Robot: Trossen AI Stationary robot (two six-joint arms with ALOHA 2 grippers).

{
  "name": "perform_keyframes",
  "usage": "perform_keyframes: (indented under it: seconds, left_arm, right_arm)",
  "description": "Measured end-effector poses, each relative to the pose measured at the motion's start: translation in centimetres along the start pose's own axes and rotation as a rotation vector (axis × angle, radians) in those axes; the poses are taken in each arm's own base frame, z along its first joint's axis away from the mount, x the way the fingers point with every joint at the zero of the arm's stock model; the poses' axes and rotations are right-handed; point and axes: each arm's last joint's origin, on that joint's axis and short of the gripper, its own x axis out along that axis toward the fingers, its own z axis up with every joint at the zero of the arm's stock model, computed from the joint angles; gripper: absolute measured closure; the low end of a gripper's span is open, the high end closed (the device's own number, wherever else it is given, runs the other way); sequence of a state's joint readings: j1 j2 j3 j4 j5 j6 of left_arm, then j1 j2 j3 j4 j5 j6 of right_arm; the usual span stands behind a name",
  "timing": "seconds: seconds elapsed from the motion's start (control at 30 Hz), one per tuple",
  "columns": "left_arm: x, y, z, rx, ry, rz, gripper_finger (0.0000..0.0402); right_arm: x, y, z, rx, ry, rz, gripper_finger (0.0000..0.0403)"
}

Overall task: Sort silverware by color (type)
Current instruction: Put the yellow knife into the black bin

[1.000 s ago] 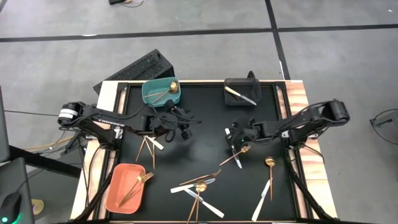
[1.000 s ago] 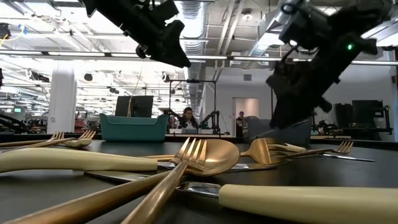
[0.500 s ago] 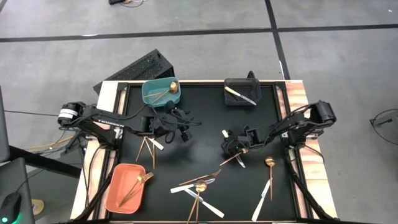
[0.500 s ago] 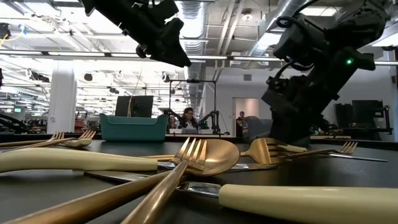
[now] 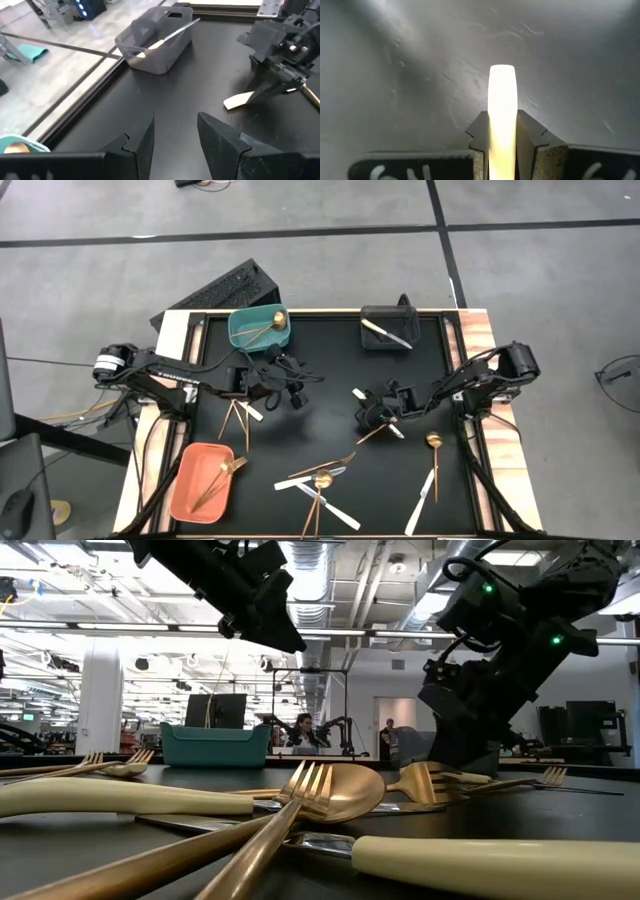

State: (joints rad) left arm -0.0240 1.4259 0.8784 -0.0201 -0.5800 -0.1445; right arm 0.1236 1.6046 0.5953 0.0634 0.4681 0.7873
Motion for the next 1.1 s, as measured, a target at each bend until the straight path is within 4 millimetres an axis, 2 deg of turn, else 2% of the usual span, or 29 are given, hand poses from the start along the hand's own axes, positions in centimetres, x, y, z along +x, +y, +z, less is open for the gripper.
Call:
perform_keyframes:
  seconds: [0.2,0.37,0.73,0.9,1.1]
  left_arm:
    - [-0.1,-0.4,-1.2,0.01,0.016,-0.011,0.0263]
    - [0.0,-0.4,-2.0,0.002,0.028,-0.012,0.0263]
    - [0.0,-0.4,-2.1,0.003,0.037,-0.006,0.0263]
    - [0.0,-0.4,-2.2,0.006,0.041,-0.003,0.0263]
    - [0.0,-0.4,-2.2,0.007,0.041,-0.003,0.0263]
  right_arm:
    - [-1.3,1.0,0.7,-0.024,-0.062,0.086,0.0325]
    - [-3.1,1.3,2.0,-0.074,-0.146,0.132,0.0332]
    - [-6.6,-0.1,5.6,-0.344,-0.332,0.128,0.033]
    - [-7.3,-1.8,7.2,-0.58,-0.406,-0.039,0.033]
    - [-7.0,-4.7,9.2,-0.843,-0.379,-0.286,0.0327]
